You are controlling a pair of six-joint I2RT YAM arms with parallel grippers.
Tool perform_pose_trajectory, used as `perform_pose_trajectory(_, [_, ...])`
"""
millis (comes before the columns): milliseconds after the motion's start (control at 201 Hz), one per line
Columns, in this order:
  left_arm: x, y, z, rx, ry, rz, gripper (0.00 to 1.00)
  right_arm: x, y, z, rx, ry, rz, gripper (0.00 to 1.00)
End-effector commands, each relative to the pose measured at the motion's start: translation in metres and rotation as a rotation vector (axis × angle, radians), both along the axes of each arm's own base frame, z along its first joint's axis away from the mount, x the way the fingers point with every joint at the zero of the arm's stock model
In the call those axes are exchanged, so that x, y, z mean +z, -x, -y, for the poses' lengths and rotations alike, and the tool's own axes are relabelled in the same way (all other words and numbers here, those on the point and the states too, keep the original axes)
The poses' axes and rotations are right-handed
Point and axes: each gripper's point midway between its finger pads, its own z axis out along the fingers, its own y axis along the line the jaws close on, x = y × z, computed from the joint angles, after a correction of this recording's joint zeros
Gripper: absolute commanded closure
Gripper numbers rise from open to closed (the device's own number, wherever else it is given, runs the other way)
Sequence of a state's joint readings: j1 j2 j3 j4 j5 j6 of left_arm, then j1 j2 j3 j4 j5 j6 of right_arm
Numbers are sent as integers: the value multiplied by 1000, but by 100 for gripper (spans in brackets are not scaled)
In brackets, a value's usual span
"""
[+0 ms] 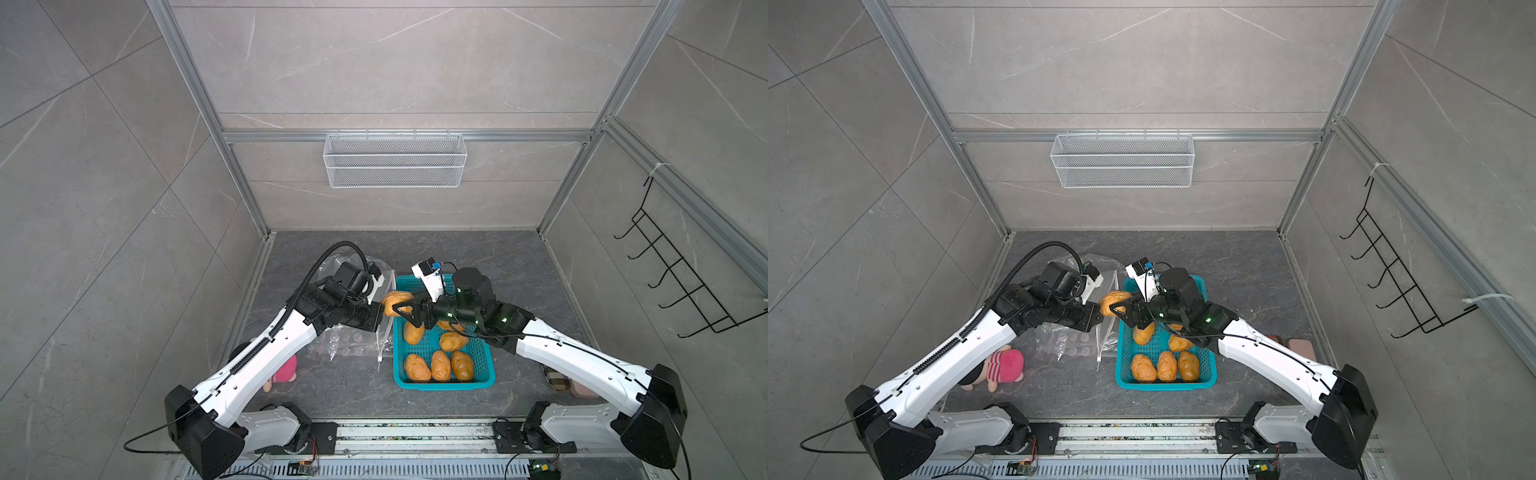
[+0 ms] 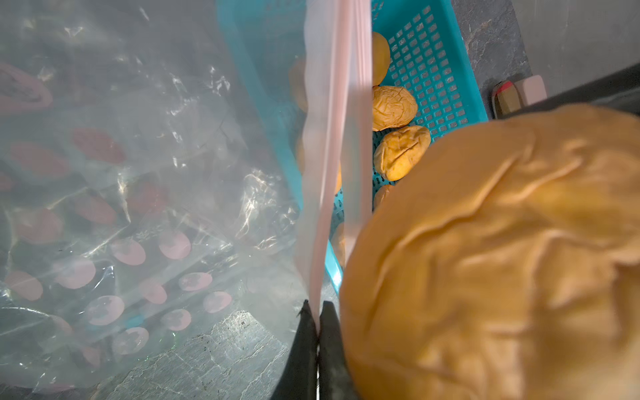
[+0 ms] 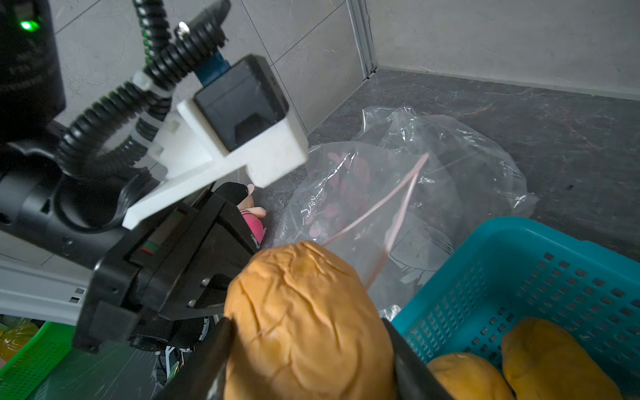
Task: Put the potatoes into a zipper bag and zip it
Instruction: Place the potato into the zipper food storage bag.
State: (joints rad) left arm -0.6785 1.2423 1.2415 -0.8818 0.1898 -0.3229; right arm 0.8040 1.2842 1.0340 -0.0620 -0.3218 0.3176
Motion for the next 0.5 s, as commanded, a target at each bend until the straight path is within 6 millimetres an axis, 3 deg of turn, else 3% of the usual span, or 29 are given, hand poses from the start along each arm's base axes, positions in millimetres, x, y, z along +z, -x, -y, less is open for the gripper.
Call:
perform_pose_trajectory(0, [21,-1,7,-3,75,41,100,-11,-2,-2,-5,23,5,51])
perform_pose_trajectory(204, [29,1,8,-4,98,53,100,-36,-10,4,-45,93,4,51])
perform_pose_trajectory(493, [35,2,9,-7,113,51,100,-49,-7,-4,-7,132,6,51])
